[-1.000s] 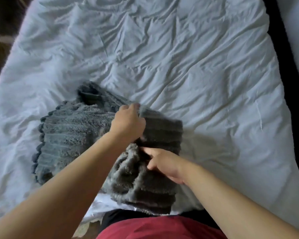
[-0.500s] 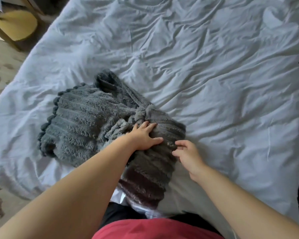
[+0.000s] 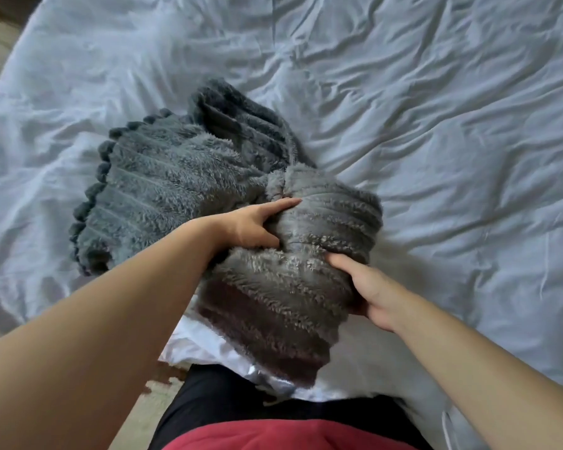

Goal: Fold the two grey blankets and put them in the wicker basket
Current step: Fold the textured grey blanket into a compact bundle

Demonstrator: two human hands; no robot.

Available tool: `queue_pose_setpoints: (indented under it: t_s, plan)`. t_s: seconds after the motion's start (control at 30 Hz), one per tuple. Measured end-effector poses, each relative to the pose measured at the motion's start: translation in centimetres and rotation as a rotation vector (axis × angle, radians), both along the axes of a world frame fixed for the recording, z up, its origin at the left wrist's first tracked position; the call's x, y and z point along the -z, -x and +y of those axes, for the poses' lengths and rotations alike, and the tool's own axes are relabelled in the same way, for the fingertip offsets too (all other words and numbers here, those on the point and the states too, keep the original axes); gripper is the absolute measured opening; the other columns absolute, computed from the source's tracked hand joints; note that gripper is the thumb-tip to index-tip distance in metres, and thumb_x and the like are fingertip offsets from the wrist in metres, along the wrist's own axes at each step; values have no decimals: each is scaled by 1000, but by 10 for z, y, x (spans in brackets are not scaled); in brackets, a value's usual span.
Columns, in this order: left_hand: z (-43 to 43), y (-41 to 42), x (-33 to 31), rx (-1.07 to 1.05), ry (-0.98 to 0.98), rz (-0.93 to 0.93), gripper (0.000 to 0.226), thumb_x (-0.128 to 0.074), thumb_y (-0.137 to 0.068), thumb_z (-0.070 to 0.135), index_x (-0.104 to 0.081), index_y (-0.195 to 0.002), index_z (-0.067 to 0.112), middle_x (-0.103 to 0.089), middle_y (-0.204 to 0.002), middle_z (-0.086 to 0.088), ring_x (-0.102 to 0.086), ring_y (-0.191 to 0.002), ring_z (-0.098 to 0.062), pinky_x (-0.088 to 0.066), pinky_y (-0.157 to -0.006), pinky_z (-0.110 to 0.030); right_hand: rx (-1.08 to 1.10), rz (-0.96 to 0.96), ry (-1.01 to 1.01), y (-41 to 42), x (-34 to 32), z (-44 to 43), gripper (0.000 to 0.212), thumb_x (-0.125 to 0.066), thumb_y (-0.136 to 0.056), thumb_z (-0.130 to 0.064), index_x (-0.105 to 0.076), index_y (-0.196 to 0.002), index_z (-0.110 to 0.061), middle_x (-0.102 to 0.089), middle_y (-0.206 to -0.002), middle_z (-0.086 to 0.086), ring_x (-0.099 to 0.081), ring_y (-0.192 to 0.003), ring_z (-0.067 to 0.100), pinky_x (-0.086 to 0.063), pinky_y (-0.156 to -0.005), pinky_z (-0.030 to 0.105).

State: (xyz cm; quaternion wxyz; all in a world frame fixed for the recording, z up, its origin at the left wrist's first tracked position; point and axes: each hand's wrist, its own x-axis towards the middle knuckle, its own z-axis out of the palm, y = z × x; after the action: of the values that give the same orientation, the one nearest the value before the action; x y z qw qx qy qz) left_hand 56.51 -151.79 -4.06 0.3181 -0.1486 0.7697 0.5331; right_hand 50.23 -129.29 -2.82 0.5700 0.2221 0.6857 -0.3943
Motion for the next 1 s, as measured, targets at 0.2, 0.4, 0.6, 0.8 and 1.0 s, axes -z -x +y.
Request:
queue_pose_setpoints:
  t_s: [0.2, 0.4, 0.6, 0.8, 1.0]
  plan:
    - [-60, -20, 23, 47, 85, 196, 89, -72, -80, 0, -16, -150, 6, -31, -153, -11, -33, -136, -15, -21, -98, -6, 78, 217, -73, -20, -43, -84, 63, -84, -65, -39, -62, -119, -16, -71, -109, 4, -69, -95, 21, -55, -83, 36]
    - [-121, -44, 30, -110, 264, 144, 52, -52, -92, 1, -46, -141, 16, -61, -130, -10, -59, -115, -28, -37, -81, -23, -108, 359, -133, -25, -78, -188, 107, -84, -51, -54, -32, -138, -20, -55, -129, 4, -60, -109, 25, -52, -91, 45]
    - [-215, -96, -23, -516, 371, -27, 36, -50, -90, 3, -64, -120, 17, -66, -114, -9, -61, -101, -23, -36, -69, -20, -382, 257, -165, -44, -79, -317, 116, -82, -58, -54, -21, -149, -14, -55, -132, 9, -61, -107, 31, -51, -92, 49]
    - [-215, -138, -81, -849, 500, 47, 30, -44, -96, 31, -64, -117, 24, -63, -122, -5, -56, -104, -24, -39, -82, -25, -745, 361, 39, -80, -75, -403, 25, -49, -91, -7, -58, -114, -1, -58, -91, 3, -47, -57, 11, -38, -35, 9]
    - [-170, -117, -85, -747, 834, -564, 59, -40, -94, 26, -25, -148, 7, -17, -155, -17, -3, -145, -38, -3, -113, -59, -785, 179, 64, -73, -98, -401, 35, -30, -95, 6, -47, -126, 3, -53, -121, 15, -56, -119, 25, -52, -78, 26]
